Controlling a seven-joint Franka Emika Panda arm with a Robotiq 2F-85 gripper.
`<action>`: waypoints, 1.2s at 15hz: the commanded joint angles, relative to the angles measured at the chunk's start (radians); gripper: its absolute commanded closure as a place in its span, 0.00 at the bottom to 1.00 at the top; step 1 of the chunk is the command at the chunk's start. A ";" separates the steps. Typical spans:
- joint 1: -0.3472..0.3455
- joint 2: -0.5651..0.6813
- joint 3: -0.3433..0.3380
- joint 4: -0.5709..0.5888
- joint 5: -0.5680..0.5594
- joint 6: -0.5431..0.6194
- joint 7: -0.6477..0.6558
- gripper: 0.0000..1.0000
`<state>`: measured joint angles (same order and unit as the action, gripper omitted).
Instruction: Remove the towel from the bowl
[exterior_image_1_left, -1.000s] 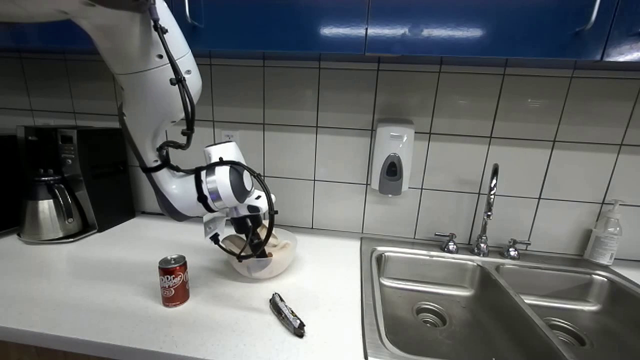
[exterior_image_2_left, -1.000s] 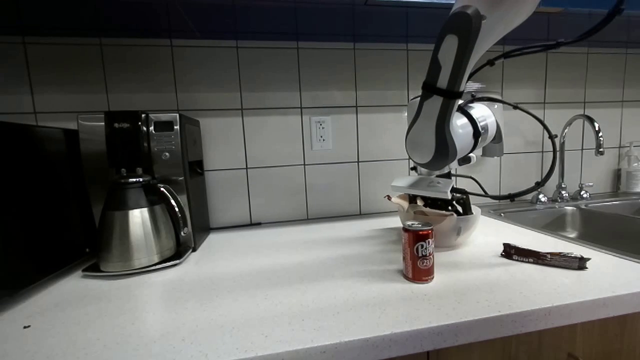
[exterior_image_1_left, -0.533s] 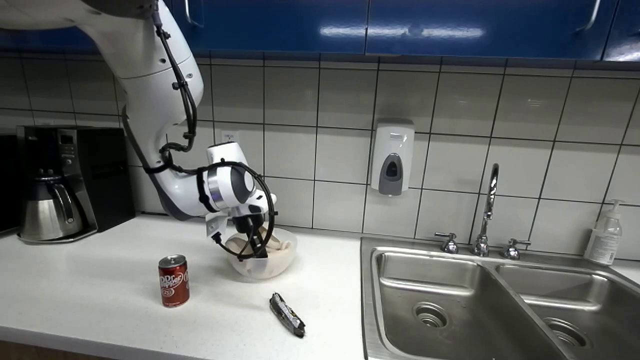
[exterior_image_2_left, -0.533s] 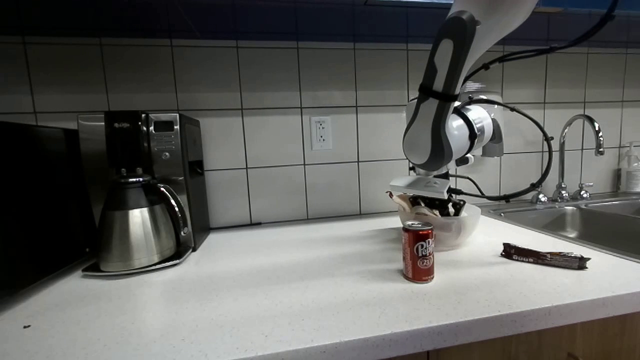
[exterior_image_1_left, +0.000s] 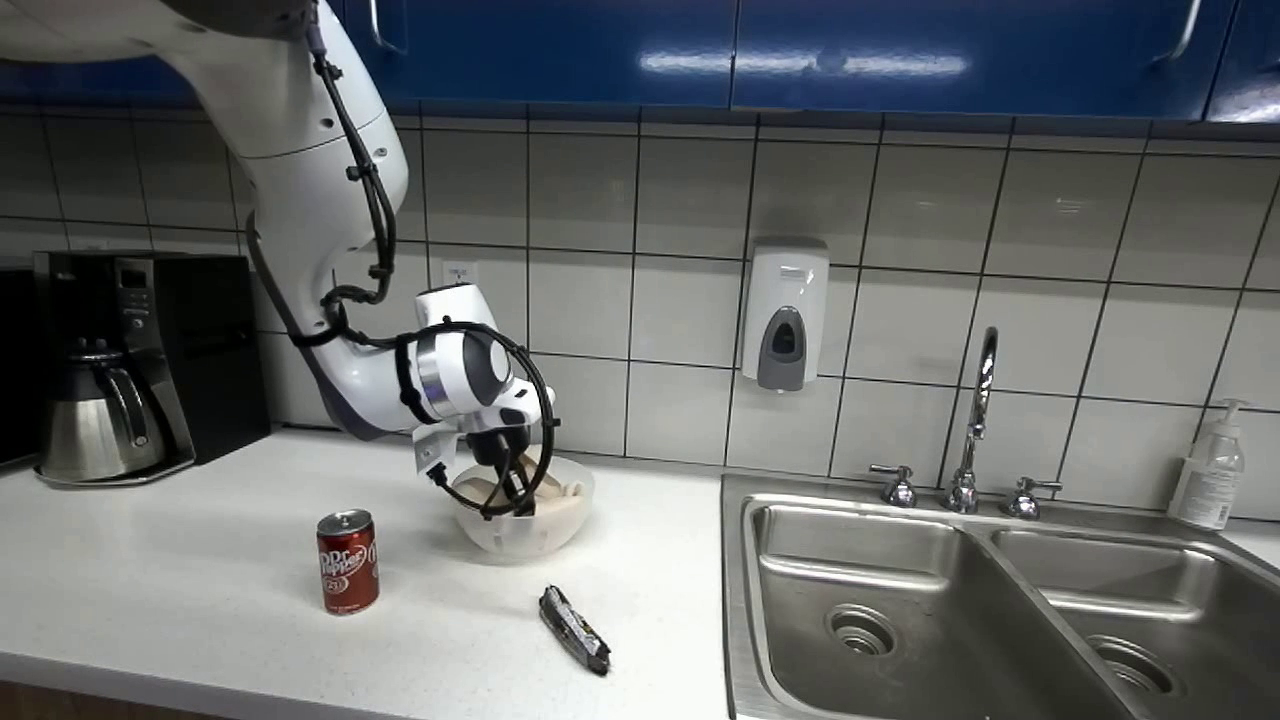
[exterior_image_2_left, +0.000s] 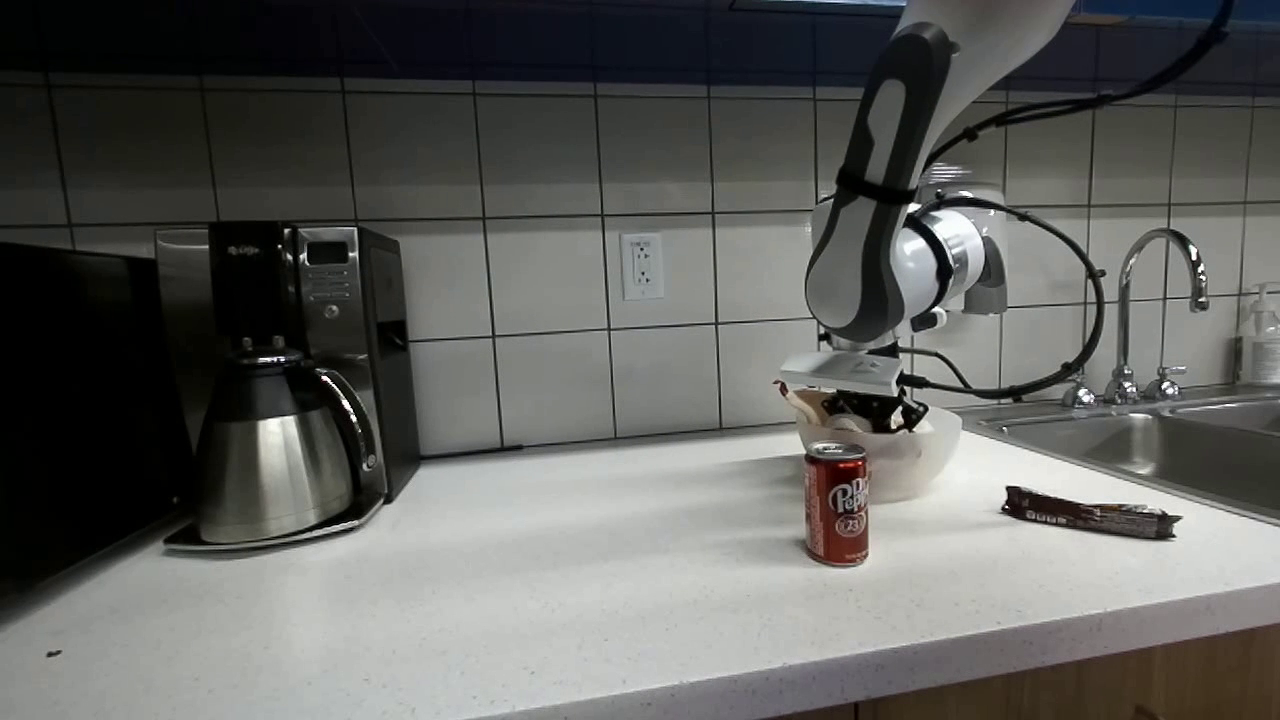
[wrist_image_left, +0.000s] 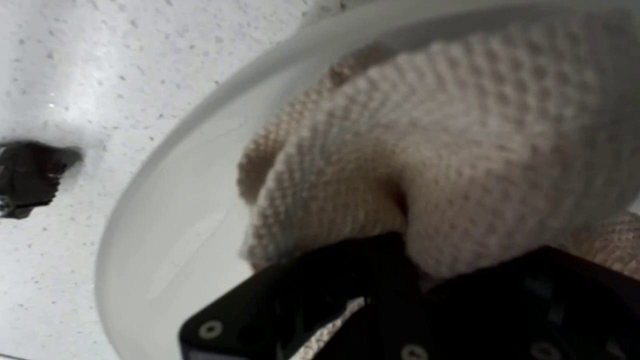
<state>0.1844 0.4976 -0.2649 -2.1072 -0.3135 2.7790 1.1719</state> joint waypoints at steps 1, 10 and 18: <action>-0.003 -0.073 0.005 -0.007 0.022 -0.084 -0.084 0.98; 0.010 -0.258 -0.019 -0.077 -0.117 -0.166 -0.054 0.98; -0.039 -0.482 0.037 -0.183 -0.280 -0.220 -0.033 0.98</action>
<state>0.1821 0.1431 -0.2767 -2.2160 -0.5403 2.6145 1.1136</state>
